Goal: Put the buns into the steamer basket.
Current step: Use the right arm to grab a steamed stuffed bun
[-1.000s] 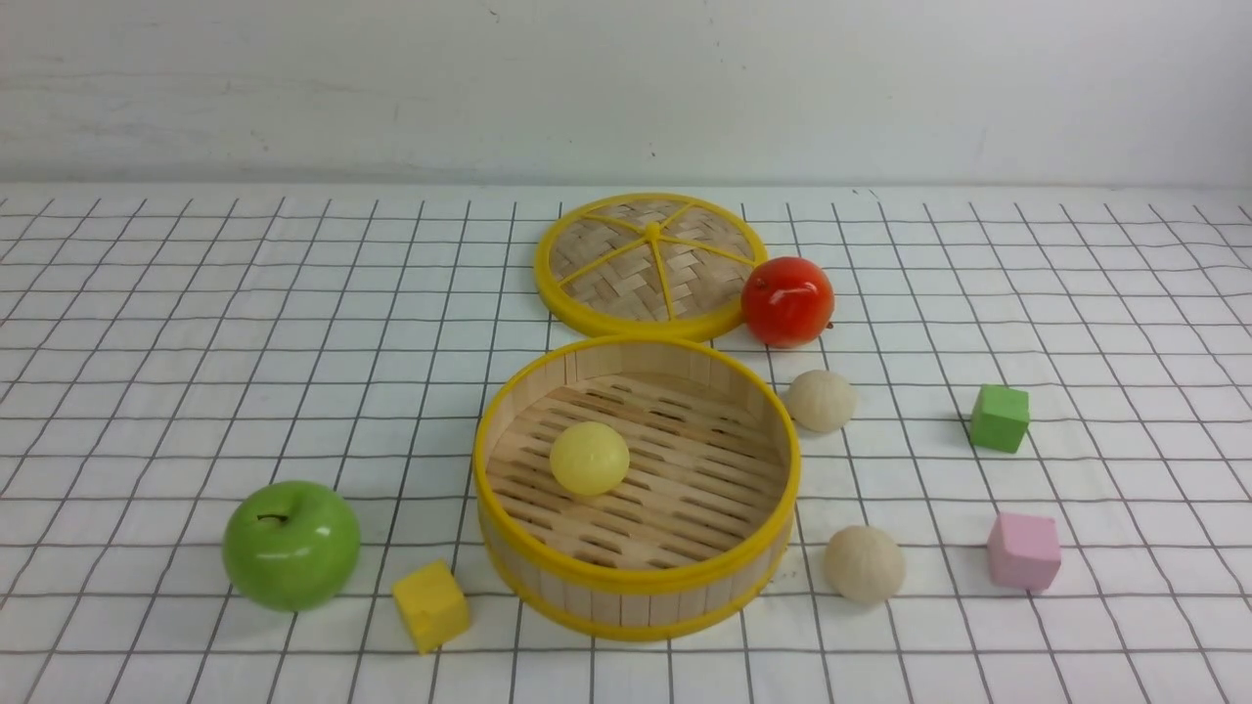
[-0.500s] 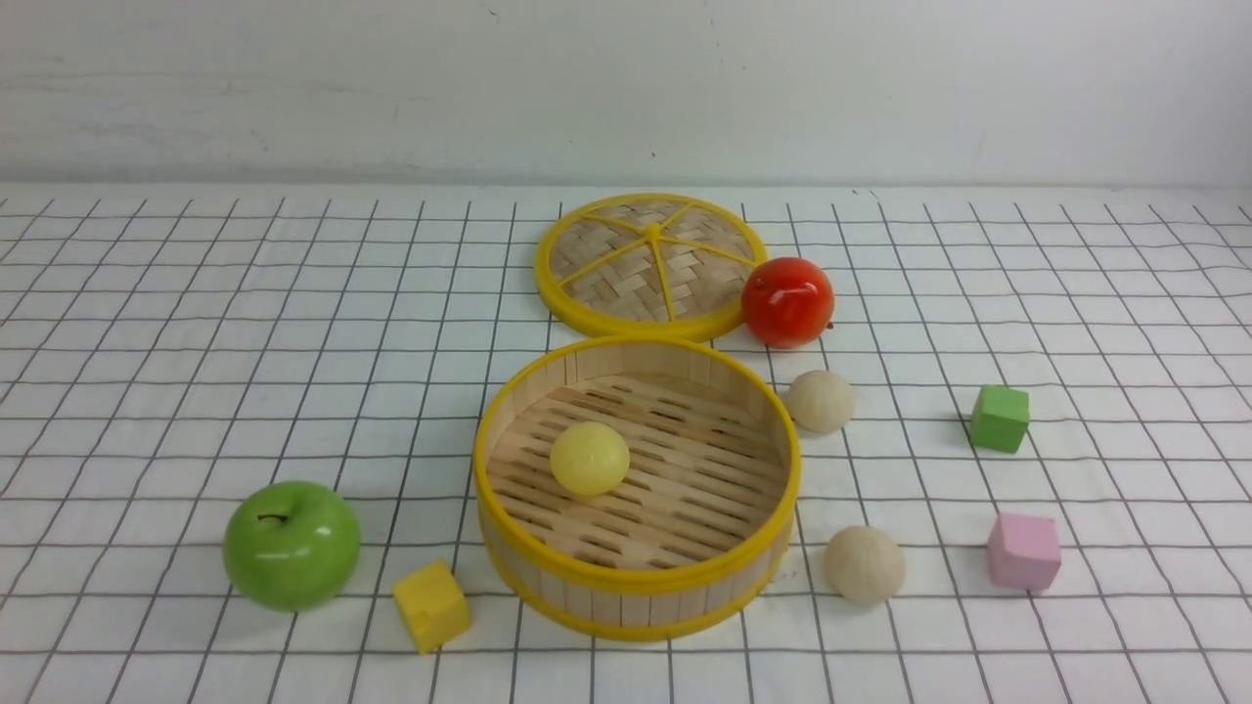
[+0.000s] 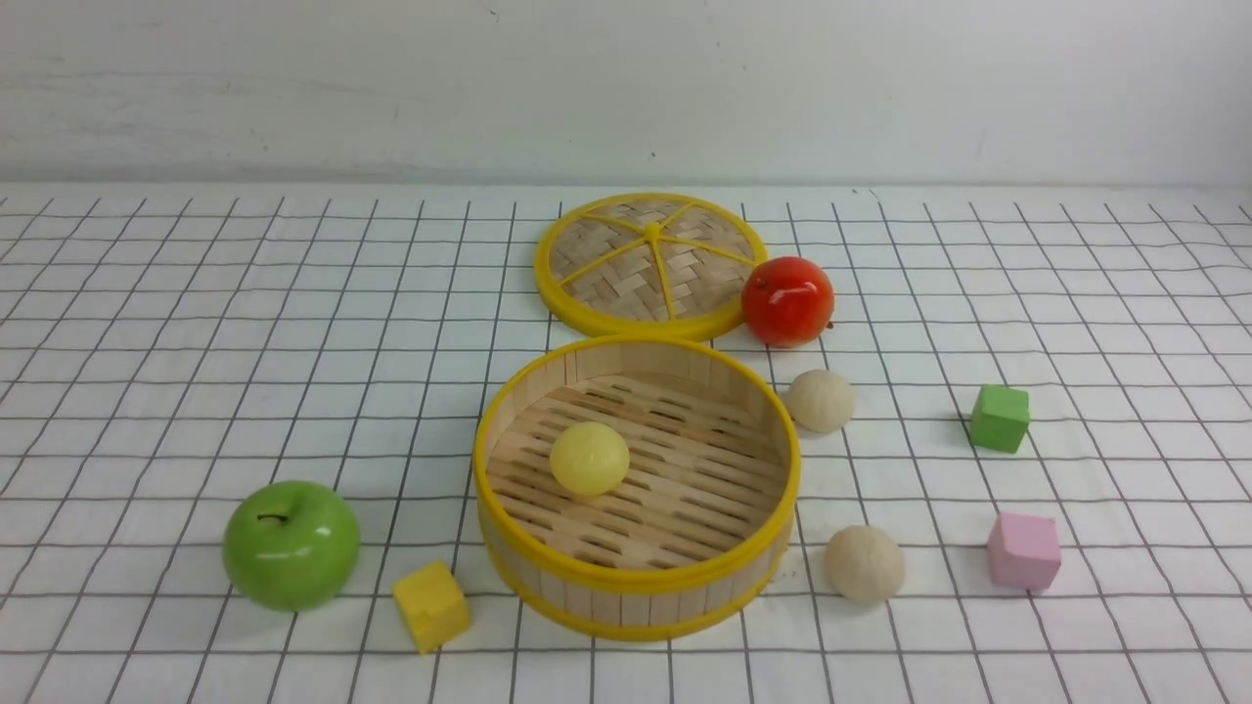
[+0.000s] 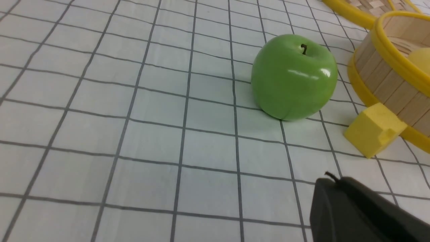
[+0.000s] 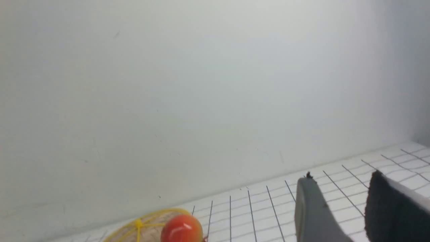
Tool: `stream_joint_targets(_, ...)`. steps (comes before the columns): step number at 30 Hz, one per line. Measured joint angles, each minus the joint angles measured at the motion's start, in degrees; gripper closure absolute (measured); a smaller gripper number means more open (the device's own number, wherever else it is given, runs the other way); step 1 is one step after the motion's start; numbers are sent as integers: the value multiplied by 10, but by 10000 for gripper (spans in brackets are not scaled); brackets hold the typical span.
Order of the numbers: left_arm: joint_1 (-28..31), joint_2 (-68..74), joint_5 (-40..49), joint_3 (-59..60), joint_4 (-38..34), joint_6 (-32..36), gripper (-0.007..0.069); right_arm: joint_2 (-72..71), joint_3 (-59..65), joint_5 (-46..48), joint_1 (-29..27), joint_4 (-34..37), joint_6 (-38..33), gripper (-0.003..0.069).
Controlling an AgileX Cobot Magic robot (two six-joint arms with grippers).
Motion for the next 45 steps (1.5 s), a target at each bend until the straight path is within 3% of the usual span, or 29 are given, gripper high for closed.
stream_joint_targets(7,0,0,0,0,0,0,638,86,-167,152,0,5,41,418)
stream_joint_targets(14,0,0,0,0,0,0,638,320,-353,334,0,-9,41,418)
stream_joint_targets(21,0,0,0,0,0,0,638,491,-360,355,6,-35,-8,418)
stream_joint_targets(25,0,0,0,0,0,0,638,552,-360,320,50,-14,-41,418)
stream_joint_targets(33,0,0,0,0,0,0,638,724,-422,348,223,16,-155,418)
stream_joint_targets(38,0,0,0,0,0,0,638,821,-514,408,256,25,-159,418)
stream_joint_targets(45,0,0,0,0,0,0,638,954,-648,508,257,60,-159,418)
